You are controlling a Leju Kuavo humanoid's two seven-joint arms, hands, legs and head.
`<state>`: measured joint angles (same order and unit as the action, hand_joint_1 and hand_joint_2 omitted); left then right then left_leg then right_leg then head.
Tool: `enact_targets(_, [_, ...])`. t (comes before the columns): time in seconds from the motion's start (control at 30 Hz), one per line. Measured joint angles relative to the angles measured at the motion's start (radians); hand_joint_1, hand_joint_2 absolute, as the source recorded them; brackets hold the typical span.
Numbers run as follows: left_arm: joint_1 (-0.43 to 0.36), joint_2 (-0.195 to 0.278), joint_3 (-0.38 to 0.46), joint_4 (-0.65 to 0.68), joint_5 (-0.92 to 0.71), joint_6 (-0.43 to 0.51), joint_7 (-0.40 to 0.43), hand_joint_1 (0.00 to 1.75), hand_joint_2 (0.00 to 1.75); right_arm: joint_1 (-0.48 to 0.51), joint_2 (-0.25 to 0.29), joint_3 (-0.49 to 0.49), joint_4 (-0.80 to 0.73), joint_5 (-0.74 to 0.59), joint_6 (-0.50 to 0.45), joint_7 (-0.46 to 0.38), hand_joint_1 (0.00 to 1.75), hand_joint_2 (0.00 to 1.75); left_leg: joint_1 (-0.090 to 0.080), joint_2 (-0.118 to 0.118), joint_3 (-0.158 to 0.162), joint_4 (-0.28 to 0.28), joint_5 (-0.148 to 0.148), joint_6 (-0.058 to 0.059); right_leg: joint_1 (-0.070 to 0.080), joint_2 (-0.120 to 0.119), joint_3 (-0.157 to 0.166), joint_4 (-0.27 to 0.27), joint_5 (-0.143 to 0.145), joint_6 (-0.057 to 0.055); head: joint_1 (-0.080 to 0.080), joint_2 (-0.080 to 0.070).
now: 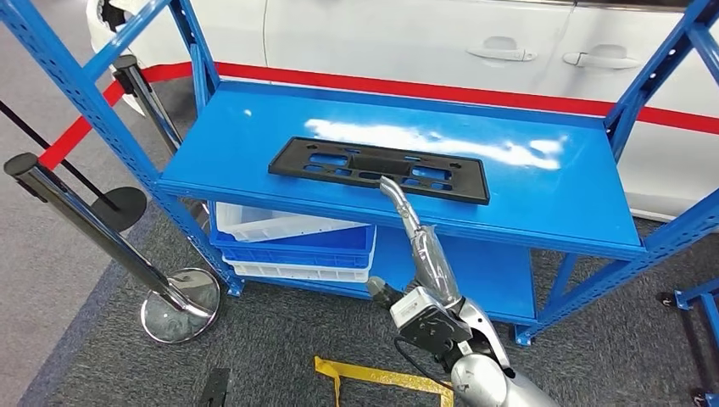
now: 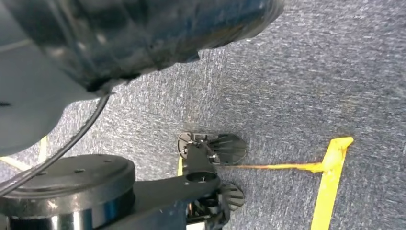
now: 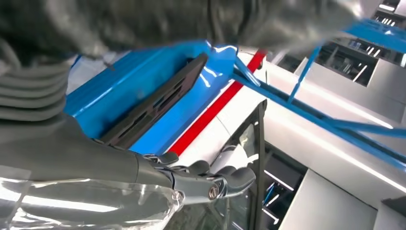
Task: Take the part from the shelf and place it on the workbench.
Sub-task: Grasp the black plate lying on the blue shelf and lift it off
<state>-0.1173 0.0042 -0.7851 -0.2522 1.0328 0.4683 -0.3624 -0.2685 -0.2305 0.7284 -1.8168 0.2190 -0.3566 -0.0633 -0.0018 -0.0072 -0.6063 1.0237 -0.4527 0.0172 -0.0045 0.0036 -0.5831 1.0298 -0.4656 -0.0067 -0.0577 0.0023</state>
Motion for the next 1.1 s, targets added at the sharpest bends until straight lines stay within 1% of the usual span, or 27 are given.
enact_targets(0.07, [0.001, -0.001, 0.000, 0.000, 0.000, 0.000, 0.000, 0.00, 0.00, 0.000, 0.000, 0.001, 0.000, 0.000, 0.000, 0.000, 0.00, 0.00, 0.004, 0.000, 0.007, -0.012, 0.003, 0.007, 0.000, 0.000, 0.001, 0.001, -0.004, 0.010, 0.001, 0.000])
enact_targets(0.1, [0.001, -0.001, 0.000, 0.000, 0.000, 0.000, 0.000, 0.00, 0.00, -0.001, 0.000, 0.001, 0.000, 0.000, 0.000, 0.000, 0.00, 0.00, 0.007, 0.001, 0.012, -0.019, 0.005, 0.012, 0.001, 0.000, -0.005, 0.017, -0.016, 0.014, 0.002, 0.000])
enact_targets(0.13, [0.000, -0.001, 0.000, 0.000, -0.001, 0.000, 0.000, 0.00, 0.00, -0.002, 0.000, 0.001, 0.000, 0.000, 0.000, 0.000, 0.00, 0.00, 0.010, 0.001, 0.018, -0.025, 0.006, 0.018, 0.000, 0.000, -0.021, 0.054, -0.038, 0.018, 0.004, 0.000])
enact_targets(0.2, [-0.003, -0.001, 0.000, 0.000, -0.002, 0.000, 0.000, 0.00, 0.00, -0.001, 0.000, 0.001, 0.002, 0.000, 0.000, 0.000, 0.00, 0.00, 0.011, 0.002, 0.022, -0.027, 0.005, 0.024, -0.004, 0.000, -0.081, 0.175, -0.093, 0.024, 0.006, 0.000])
enact_targets(0.23, [-0.003, 0.000, 0.000, 0.000, -0.003, 0.001, 0.000, 0.00, 0.00, 0.001, 0.000, 0.001, 0.003, 0.000, 0.000, 0.000, 0.00, 0.00, 0.011, 0.002, 0.022, -0.027, 0.003, 0.026, -0.007, 0.000, -0.112, 0.231, -0.111, 0.027, 0.007, 0.000])
enact_targets(0.27, [-0.003, 0.000, 0.000, 0.000, -0.003, 0.001, 0.000, 0.00, 0.00, 0.002, 0.000, 0.001, 0.005, 0.000, 0.000, 0.000, 0.00, 0.00, 0.011, 0.002, 0.024, -0.027, 0.002, 0.026, -0.010, 0.000, -0.131, 0.262, -0.111, 0.030, 0.007, 0.000])
enact_targets(0.3, [-0.002, 0.000, 0.000, 0.000, -0.003, 0.001, 0.000, 0.00, 0.00, 0.003, 0.000, 0.001, 0.007, 0.000, 0.000, 0.000, 0.00, 0.00, 0.011, 0.001, 0.026, -0.026, -0.001, 0.025, -0.013, -0.001, -0.132, 0.255, -0.093, 0.032, 0.007, 0.000])
enact_targets(0.33, [-0.001, -0.001, 0.000, 0.000, -0.003, 0.001, 0.000, 0.00, 0.00, 0.003, 0.000, 0.001, 0.008, 0.000, 0.000, 0.000, 0.00, 0.00, 0.013, 0.001, 0.029, -0.024, -0.004, 0.023, -0.016, -0.001, -0.114, 0.211, -0.059, 0.034, 0.007, 0.000])
enact_targets(0.37, [-0.001, -0.001, 0.000, 0.000, -0.003, 0.000, 0.000, 0.00, 0.00, 0.003, 0.000, 0.001, 0.008, 0.000, 0.000, 0.000, 0.00, 0.00, 0.014, 0.000, 0.031, -0.020, -0.009, 0.018, -0.019, -0.001, -0.086, 0.146, -0.023, 0.035, 0.007, 0.000])
enact_targets(0.4, [-0.001, -0.001, 0.000, 0.000, -0.003, 0.000, 0.000, 0.00, 0.00, 0.002, 0.000, 0.001, 0.009, 0.000, 0.000, 0.001, 0.00, 0.00, 0.013, -0.001, 0.031, -0.014, -0.014, 0.013, -0.020, -0.001, -0.057, 0.083, 0.001, 0.036, 0.008, 0.000])
enact_targets(0.43, [-0.002, -0.001, -0.001, 0.000, -0.003, 0.000, 0.000, 0.00, 0.00, 0.001, 0.000, 0.001, 0.009, 0.000, 0.000, 0.001, 0.00, 0.00, 0.012, -0.002, 0.030, -0.009, -0.018, 0.007, -0.020, 0.000, -0.036, 0.039, 0.014, 0.033, 0.008, 0.000])
enact_targets(0.47, [-0.003, -0.001, -0.001, 0.000, -0.003, 0.000, 0.001, 0.00, 0.00, 0.001, 0.000, 0.001, 0.010, 0.000, 0.000, 0.002, 0.00, 0.00, 0.010, -0.002, 0.027, -0.004, -0.021, 0.001, -0.018, 0.000, -0.027, 0.018, 0.014, 0.030, 0.007, 0.000])
enact_targets(0.53, [-0.003, -0.001, -0.001, 0.000, -0.003, 0.000, 0.001, 0.00, 0.00, 0.002, 0.000, 0.002, 0.011, -0.001, 0.000, 0.002, 0.00, 0.00, 0.010, -0.002, 0.025, -0.004, -0.021, -0.008, -0.015, 0.003, -0.025, 0.014, 0.011, 0.016, 0.005, 0.000])
enact_targets(0.6, [-0.003, 0.000, -0.001, 0.000, -0.003, 0.000, 0.001, 0.00, 0.00, 0.002, 0.000, 0.002, 0.011, -0.001, 0.000, 0.002, 0.00, 0.00, 0.013, -0.001, 0.020, 0.010, -0.034, -0.016, -0.015, 0.003, -0.021, 0.010, 0.012, 0.003, 0.002, 0.000])
enact_targets(0.63, [-0.004, 0.000, -0.001, 0.000, -0.003, 0.000, 0.001, 0.00, 0.00, 0.002, 0.000, 0.002, 0.011, -0.001, 0.000, 0.002, 0.00, 0.00, 0.014, 0.000, 0.007, 0.040, -0.053, -0.019, -0.017, 0.002, -0.019, 0.007, 0.013, -0.003, 0.000, 0.000])
enact_targets(0.67, [-0.004, 0.000, -0.001, 0.000, -0.004, 0.000, 0.001, 0.00, 0.00, 0.001, 0.000, 0.002, 0.011, -0.001, 0.000, 0.002, 0.00, 0.00, 0.015, 0.001, -0.018, 0.091, -0.080, -0.021, -0.016, 0.000, -0.017, 0.006, 0.012, -0.008, -0.002, 0.000])
enact_targets(0.7, [-0.004, 0.000, -0.001, 0.000, -0.004, 0.000, 0.001, 0.00, 0.00, 0.001, 0.000, 0.002, 0.011, -0.001, 0.000, 0.002, 0.00, 0.00, 0.016, 0.001, -0.051, 0.156, -0.109, -0.024, -0.015, 0.000, -0.017, 0.006, 0.011, -0.011, -0.003, 0.000])
enact_targets(0.73, [-0.003, -0.001, -0.002, 0.000, -0.003, 0.000, 0.001, 0.00, 0.00, 0.002, 0.000, 0.002, 0.011, -0.001, 0.000, 0.002, 0.00, 0.00, 0.016, 0.001, -0.085, 0.221, -0.131, -0.025, -0.013, -0.001, -0.017, 0.006, 0.010, -0.013, -0.003, 0.000])
enact_targets(0.77, [-0.002, -0.001, -0.002, 0.000, -0.003, 0.000, 0.002, 0.00, 0.00, 0.003, 0.000, 0.002, 0.011, -0.001, 0.000, 0.002, 0.00, 0.00, 0.016, 0.001, -0.111, 0.266, -0.138, -0.026, -0.010, 0.000, -0.016, 0.006, 0.009, -0.015, -0.003, 0.000])
enact_targets(0.8, [-0.001, -0.001, -0.002, 0.000, -0.003, 0.000, 0.002, 0.00, 0.00, 0.003, 0.000, 0.002, 0.011, -0.001, 0.000, 0.002, 0.00, 0.00, 0.015, 0.001, -0.121, 0.276, -0.127, -0.024, -0.008, 0.001, -0.014, 0.006, 0.008, -0.016, -0.003, 0.000])
enact_targets(0.83, [-0.001, 0.000, -0.002, 0.000, -0.003, 0.000, 0.002, 0.00, 0.00, 0.003, 0.000, 0.002, 0.011, -0.001, 0.000, 0.002, 0.00, 0.00, 0.014, 0.001, -0.110, 0.246, -0.096, -0.020, -0.005, 0.002, -0.011, 0.006, 0.007, -0.017, -0.003, 0.000])
enact_targets(0.87, [-0.001, 0.000, -0.002, 0.000, -0.003, 0.000, 0.002, 0.00, 0.00, 0.003, 0.000, 0.002, 0.011, -0.001, 0.000, 0.002, 0.00, 0.00, 0.012, 0.001, -0.083, 0.184, -0.056, -0.013, -0.003, 0.003, -0.007, 0.006, 0.005, -0.018, -0.003, 0.000])
enact_targets(0.9, [-0.002, 0.001, -0.002, 0.000, -0.003, 0.000, 0.002, 0.00, 0.00, 0.003, 0.000, 0.002, 0.011, -0.001, 0.000, 0.002, 0.00, 0.00, 0.008, 0.000, -0.052, 0.115, -0.025, -0.005, -0.002, 0.003, -0.004, 0.006, 0.003, -0.017, -0.003, 0.000])
enact_targets(0.93, [-0.003, 0.002, -0.002, 0.000, -0.003, 0.000, 0.002, 0.00, 0.00, 0.003, 0.000, 0.002, 0.011, -0.001, 0.000, 0.002, 0.00, 0.00, 0.004, 0.000, -0.023, 0.054, -0.005, 0.001, 0.000, 0.004, -0.002, 0.006, 0.001, -0.015, -0.002, 0.000])
enact_targets(0.97, [-0.004, 0.003, -0.002, 0.000, -0.003, 0.000, 0.002, 0.00, 0.00, 0.002, 0.000, 0.002, 0.011, -0.001, 0.000, 0.002, 0.00, 0.00, 0.000, 0.000, -0.006, 0.018, 0.003, 0.005, 0.001, 0.004, -0.002, 0.006, 0.000, -0.012, -0.002, 0.000])
enact_targets(1.03, [-0.004, 0.004, -0.003, 0.000, -0.003, 0.000, 0.002, 0.00, 0.00, 0.002, 0.000, 0.002, 0.011, -0.001, 0.000, 0.002, 0.00, 0.00, -0.004, 0.000, 0.003, -0.004, -0.001, 0.007, 0.000, 0.004, -0.004, 0.003, 0.001, -0.004, -0.002, 0.000])
enact_targets(1.1, [-0.002, 0.003, -0.004, 0.000, -0.003, 0.000, 0.002, 0.00, 0.00, 0.002, 0.000, 0.003, 0.011, -0.001, 0.000, 0.002, 0.00, 0.00, 0.003, 0.001, 0.011, -0.018, 0.004, 0.012, 0.000, 0.004, -0.006, 0.008, -0.006, 0.007, -0.001, 0.000])
